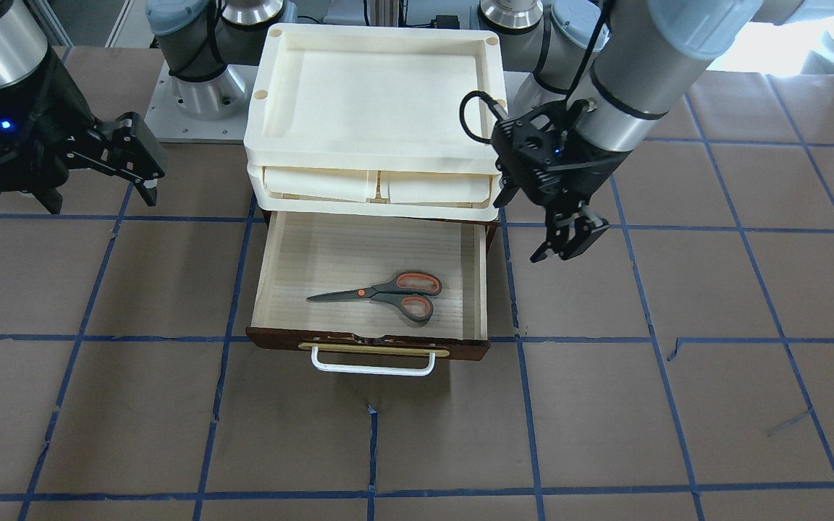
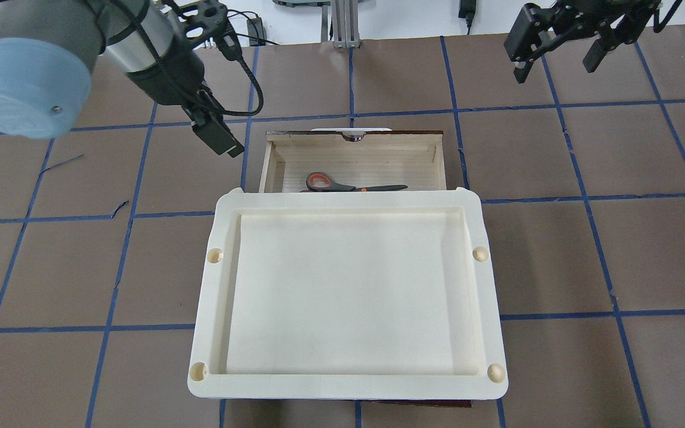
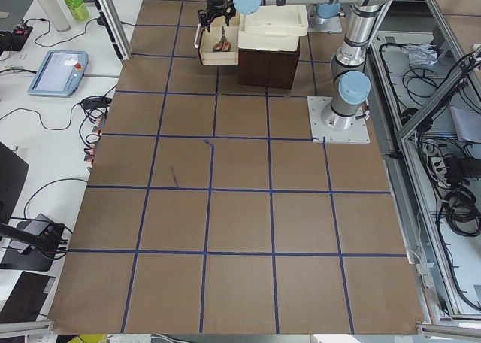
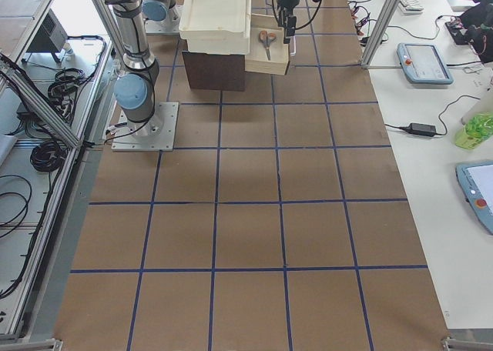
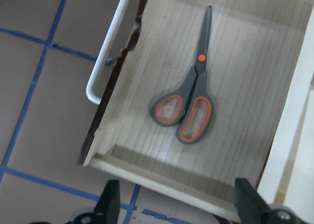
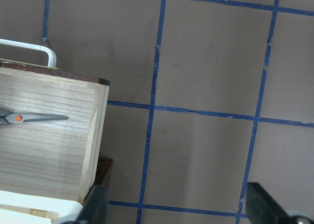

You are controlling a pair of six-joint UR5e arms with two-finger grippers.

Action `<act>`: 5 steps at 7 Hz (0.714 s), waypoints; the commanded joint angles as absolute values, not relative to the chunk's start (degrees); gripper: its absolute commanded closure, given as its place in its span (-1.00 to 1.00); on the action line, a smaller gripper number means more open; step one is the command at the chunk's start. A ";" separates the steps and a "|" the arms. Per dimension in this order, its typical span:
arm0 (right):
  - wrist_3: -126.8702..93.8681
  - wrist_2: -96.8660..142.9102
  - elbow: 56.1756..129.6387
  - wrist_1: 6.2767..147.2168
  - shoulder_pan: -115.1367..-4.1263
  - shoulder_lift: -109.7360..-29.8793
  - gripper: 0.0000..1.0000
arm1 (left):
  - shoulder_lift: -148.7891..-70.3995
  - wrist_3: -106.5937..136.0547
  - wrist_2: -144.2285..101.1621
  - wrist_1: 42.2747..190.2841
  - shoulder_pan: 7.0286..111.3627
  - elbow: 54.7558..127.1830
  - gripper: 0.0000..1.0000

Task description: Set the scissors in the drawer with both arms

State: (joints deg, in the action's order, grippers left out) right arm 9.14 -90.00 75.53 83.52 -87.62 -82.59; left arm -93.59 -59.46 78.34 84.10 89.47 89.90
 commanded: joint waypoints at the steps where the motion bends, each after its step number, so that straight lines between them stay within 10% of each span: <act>1: 7.82 -89.30 77.51 84.20 -89.03 -82.35 -1.00 | -89.66 -52.15 84.79 87.27 85.70 89.82 -0.77; 5: 7.91 -89.30 79.89 85.95 -89.03 -82.35 -1.00 | -85.18 -19.40 92.78 90.69 86.48 89.91 -0.83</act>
